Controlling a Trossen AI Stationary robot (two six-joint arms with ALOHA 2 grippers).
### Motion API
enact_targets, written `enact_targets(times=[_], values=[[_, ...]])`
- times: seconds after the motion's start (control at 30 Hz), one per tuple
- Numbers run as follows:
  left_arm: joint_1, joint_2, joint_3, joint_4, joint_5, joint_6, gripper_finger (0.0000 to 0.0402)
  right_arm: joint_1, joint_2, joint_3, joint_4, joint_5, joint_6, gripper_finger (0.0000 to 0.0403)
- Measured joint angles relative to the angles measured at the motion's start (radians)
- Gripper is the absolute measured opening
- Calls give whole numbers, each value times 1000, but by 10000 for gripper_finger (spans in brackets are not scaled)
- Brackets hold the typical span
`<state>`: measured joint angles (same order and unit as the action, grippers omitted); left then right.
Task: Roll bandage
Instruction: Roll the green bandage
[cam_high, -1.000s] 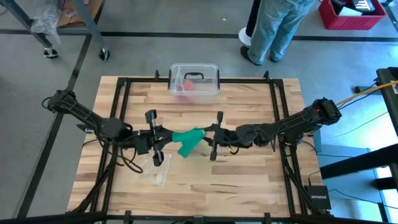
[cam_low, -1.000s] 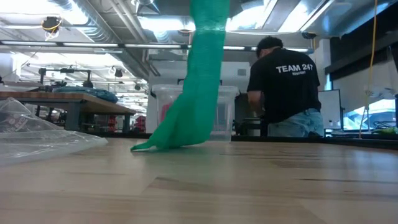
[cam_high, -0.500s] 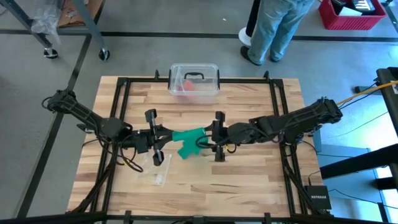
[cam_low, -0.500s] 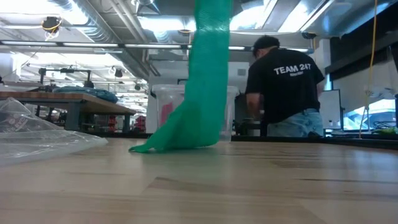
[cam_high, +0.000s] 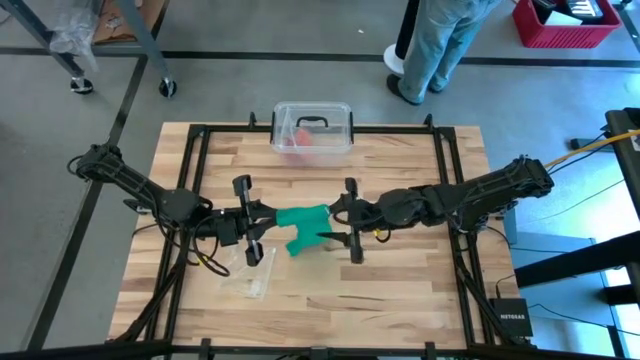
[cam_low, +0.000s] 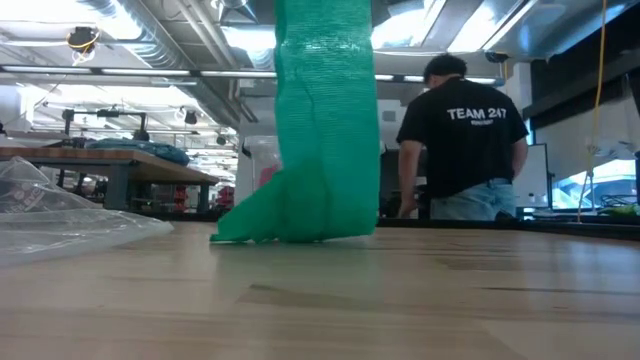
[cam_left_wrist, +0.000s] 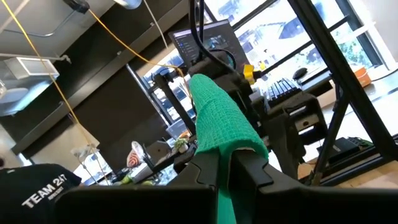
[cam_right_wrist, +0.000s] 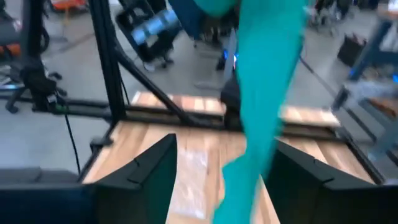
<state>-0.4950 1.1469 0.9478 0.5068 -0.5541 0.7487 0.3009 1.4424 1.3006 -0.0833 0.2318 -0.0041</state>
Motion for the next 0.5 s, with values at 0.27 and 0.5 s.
enact_targets(times=[0.27, 0.5], values=[[-2, 0, 0, -2, 0, 0, 8, 0, -15, -47, -161, 90, 53, 219], [-2, 0, 0, -3, 0, -1, 8, 0, -12, -300, 254, 27, -28, 218]])
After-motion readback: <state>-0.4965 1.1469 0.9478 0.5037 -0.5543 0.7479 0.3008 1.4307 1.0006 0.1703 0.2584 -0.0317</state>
